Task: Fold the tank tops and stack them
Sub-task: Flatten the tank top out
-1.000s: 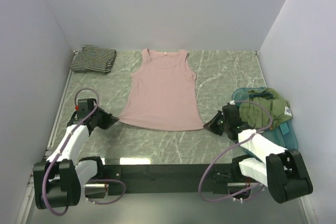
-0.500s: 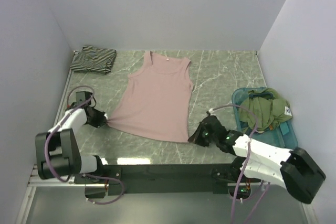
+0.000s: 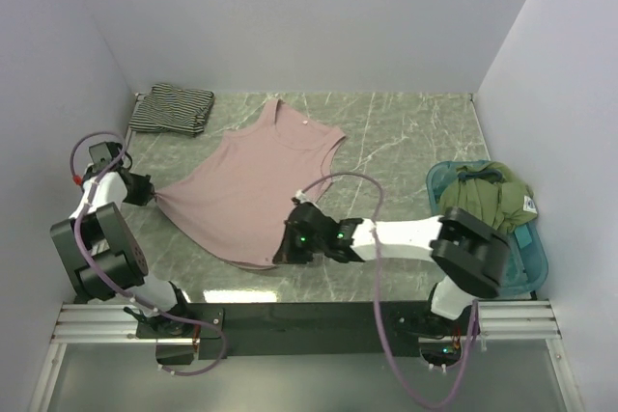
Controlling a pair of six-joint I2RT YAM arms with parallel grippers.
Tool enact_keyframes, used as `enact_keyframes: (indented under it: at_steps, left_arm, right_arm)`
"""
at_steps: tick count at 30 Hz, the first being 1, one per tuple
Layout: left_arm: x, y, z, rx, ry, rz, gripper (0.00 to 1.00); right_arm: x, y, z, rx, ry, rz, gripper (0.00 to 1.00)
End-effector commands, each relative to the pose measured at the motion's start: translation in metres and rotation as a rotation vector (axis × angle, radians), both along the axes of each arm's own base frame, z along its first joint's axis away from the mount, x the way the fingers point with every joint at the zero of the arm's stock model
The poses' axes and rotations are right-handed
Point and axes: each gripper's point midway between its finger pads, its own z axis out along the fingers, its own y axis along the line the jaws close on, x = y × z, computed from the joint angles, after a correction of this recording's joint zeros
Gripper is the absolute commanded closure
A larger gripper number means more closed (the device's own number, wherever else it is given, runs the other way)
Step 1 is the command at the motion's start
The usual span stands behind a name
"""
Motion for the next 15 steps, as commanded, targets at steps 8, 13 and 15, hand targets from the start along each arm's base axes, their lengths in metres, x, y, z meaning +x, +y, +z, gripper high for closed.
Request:
enact_keyframes:
  at_steps: [8,13,15]
  left_arm:
    - [0.009,0.006,-0.011,-0.014,0.027,0.026,0.97]
    - [0.009,0.006,0.001,0.001,0.004,0.004,0.78]
    - [0.008,0.005,0.006,0.013,-0.002,-0.009,0.7]
  right_arm:
    - [-0.022,0.109,0.033,0.173,0.053,0.231,0.88]
    - [-0.031,0.113,0.041,0.18,0.026,0.262,0.71]
    - [-0.03,0.098,0.044,0.168,-0.007,0.245,0.64]
